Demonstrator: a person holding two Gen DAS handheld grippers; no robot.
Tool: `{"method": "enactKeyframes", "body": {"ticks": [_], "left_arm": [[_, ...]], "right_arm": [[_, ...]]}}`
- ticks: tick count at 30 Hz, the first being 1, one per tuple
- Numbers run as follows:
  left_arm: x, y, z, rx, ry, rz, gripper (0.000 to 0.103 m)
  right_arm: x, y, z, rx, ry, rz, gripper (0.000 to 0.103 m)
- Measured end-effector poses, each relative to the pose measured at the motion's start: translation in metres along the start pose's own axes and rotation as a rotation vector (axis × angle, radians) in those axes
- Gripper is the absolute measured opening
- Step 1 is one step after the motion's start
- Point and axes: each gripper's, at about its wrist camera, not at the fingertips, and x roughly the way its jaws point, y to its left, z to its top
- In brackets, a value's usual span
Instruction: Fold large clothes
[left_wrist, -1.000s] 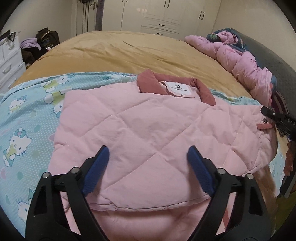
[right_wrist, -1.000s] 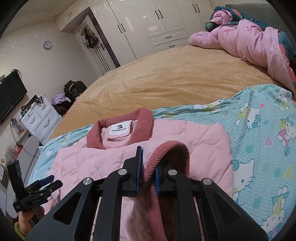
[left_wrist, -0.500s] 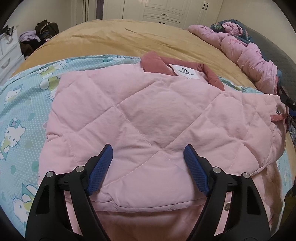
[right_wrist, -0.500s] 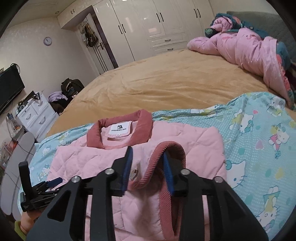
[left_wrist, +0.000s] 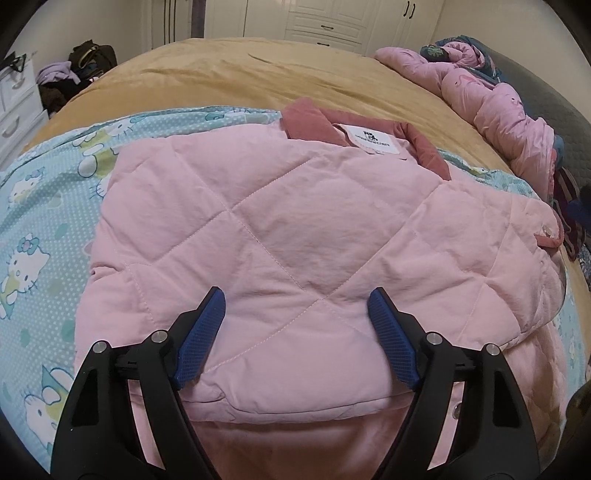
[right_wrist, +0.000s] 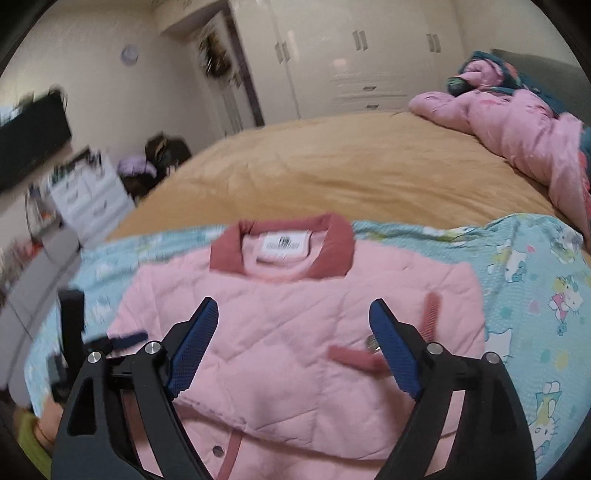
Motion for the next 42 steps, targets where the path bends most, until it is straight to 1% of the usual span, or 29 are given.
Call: {"method": "enactKeyframes", "body": {"ticks": [4, 8, 9, 11, 14, 19, 23, 25, 27, 29, 32, 36, 40, 42], "left_arm": [[0.001, 0.001, 0.000, -0.001, 0.002, -0.001, 0.073], [0.003, 0.002, -0.001, -0.005, 0.004, -0.007, 0.073], [0.003, 0.002, -0.001, -0.006, 0.004, -0.006, 0.073], [0.005, 0.002, -0.002, 0.000, 0.005, -0.002, 0.074], [0.008, 0.001, -0.002, 0.004, 0.004, 0.003, 0.074], [0.008, -0.001, -0.003, 0.017, 0.000, 0.009, 0.074], [0.006, -0.001, -0.003, 0.022, -0.004, 0.003, 0.074], [0.004, -0.001, -0.002, 0.023, -0.006, -0.001, 0.074], [-0.001, -0.002, 0.000, 0.031, -0.005, 0.000, 0.077], [-0.005, -0.003, 0.002, 0.040, -0.008, 0.010, 0.086], [-0.011, -0.003, 0.005, 0.037, -0.005, 0.012, 0.094], [-0.020, -0.002, 0.009, 0.014, -0.003, 0.029, 0.094], [-0.034, 0.001, 0.012, -0.017, -0.020, 0.016, 0.094], [-0.040, 0.002, 0.012, -0.028, -0.032, 0.030, 0.094]], "right_arm": [[0.027, 0.012, -0.012, -0.022, 0.089, -0.015, 0.083], [0.056, 0.011, -0.027, -0.036, 0.184, -0.070, 0.084], [0.063, 0.009, -0.031, -0.025, 0.203, -0.067, 0.087], [0.071, 0.003, -0.038, 0.003, 0.206, -0.034, 0.096], [0.082, 0.000, -0.043, 0.000, 0.215, -0.040, 0.096], [0.085, 0.006, -0.049, -0.049, 0.203, -0.074, 0.098], [0.078, 0.007, -0.048, -0.045, 0.192, -0.067, 0.099], [0.071, 0.006, -0.046, -0.032, 0.176, -0.046, 0.099], [0.059, 0.001, -0.045, 0.015, 0.151, -0.014, 0.099], [0.049, -0.004, -0.041, 0.053, 0.132, 0.006, 0.099], [0.035, -0.007, -0.037, 0.077, 0.103, 0.020, 0.099], [0.022, -0.013, -0.035, 0.112, 0.084, 0.040, 0.099], [0.010, -0.014, -0.035, 0.124, 0.066, 0.047, 0.099], [0.003, -0.014, -0.034, 0.127, 0.056, 0.042, 0.099]]}}
